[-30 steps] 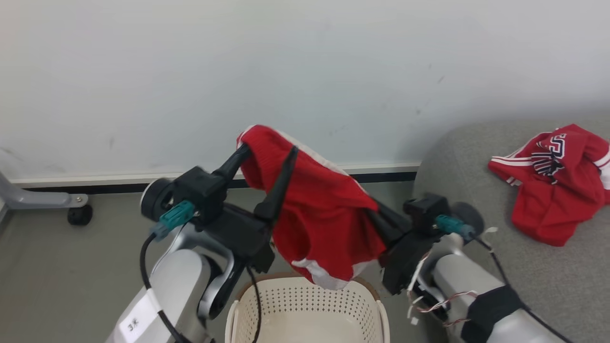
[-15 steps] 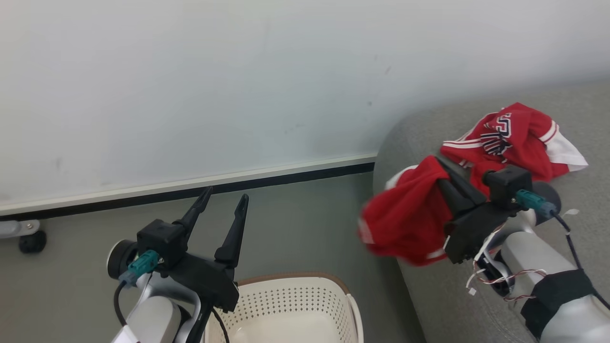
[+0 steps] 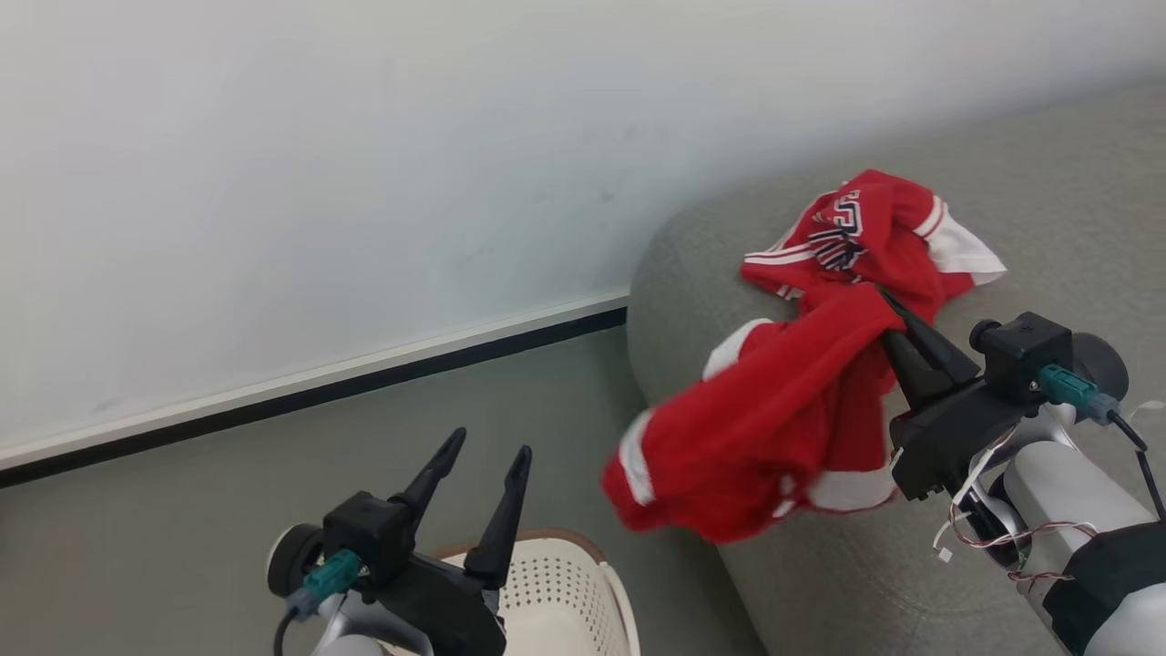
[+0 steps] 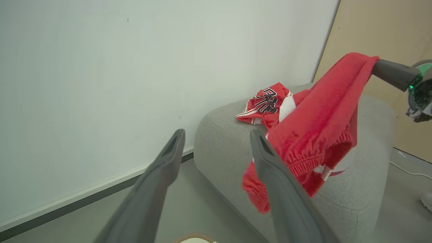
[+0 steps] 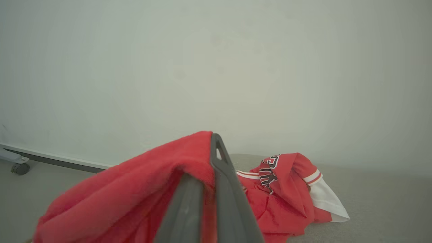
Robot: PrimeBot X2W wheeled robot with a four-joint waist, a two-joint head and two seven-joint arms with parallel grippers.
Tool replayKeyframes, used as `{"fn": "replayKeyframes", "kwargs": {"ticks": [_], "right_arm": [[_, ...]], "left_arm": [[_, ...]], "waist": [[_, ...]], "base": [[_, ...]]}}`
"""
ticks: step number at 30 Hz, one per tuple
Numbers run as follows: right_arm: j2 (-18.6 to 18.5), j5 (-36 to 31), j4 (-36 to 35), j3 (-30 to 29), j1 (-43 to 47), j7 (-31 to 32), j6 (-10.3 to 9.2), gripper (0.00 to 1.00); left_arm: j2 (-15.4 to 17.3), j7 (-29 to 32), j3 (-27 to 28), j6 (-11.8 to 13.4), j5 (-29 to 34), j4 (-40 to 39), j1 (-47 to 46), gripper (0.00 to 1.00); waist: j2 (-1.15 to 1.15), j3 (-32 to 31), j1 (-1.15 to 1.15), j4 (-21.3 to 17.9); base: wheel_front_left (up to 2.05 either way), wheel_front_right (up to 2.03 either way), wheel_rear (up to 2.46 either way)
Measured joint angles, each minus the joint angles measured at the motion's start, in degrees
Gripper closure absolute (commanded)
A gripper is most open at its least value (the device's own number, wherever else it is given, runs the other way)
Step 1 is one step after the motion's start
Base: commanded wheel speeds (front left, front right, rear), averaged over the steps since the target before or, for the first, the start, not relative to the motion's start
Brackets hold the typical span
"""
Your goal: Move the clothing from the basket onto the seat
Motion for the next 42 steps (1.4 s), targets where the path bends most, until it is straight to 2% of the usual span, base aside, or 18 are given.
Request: {"fn": "replayKeyframes", "kwargs": {"ticks": [13, 19, 25, 31, 38, 42], "right_arm": [[-0.4, -1.1, -5.3, 0.4, -0.1, -0.1, -0.38, 1.0], [-2.4, -1.1, -5.8, -0.5, -0.1, -0.1, -0.38, 1.0], [-3.3, -1.2, -5.4, -0.9, -3.8, 0.9, -0.36, 1.0], [-3.5, -1.0, -4.3, -3.6, -13.6, 2.2, -0.1, 1.0], [-4.4, 1.7, 2.3, -7.6, -23.6, 4.9, 0.13, 1.0], [-7.4, 2.2, 6.8, -9.9, -28.3, 6.4, 0.14, 1.0]], "left_arm": [[-2.7, -0.9, -2.6, -0.1, 0.6, -0.6, 0.9, 0.0], [-3.5, -1.2, -3.8, -0.6, 1.1, -0.4, 0.7, 0.0], [-3.5, -1.1, -4.7, -1.0, 2.0, -1.7, 0.6, 0.0], [-3.2, 0.0, -5.6, -0.9, 3.8, -4.4, -0.9, 0.0], [-2.2, 1.9, -6.2, -0.9, 5.2, -6.9, -3.7, 0.0], [-2.0, 2.7, -6.7, -1.0, 6.1, -9.2, -6.2, 0.0]], "waist": [[0.0, 0.3, -0.01, -8.1], [0.0, 1.1, -0.01, -9.8], [0.0, 2.6, -0.01, -9.3], [0.0, 5.7, 0.0, -7.9], [0.0, 10.2, 0.01, -4.9], [0.0, 13.0, 0.01, -2.9]], "base": [[0.0, 0.0, 0.0], [0.0, 0.0, 0.0], [0.0, 0.0, 0.0], [0.0, 0.0, 0.0], [0.0, 0.0, 0.0], [0.0, 0.0, 0.0]]}}
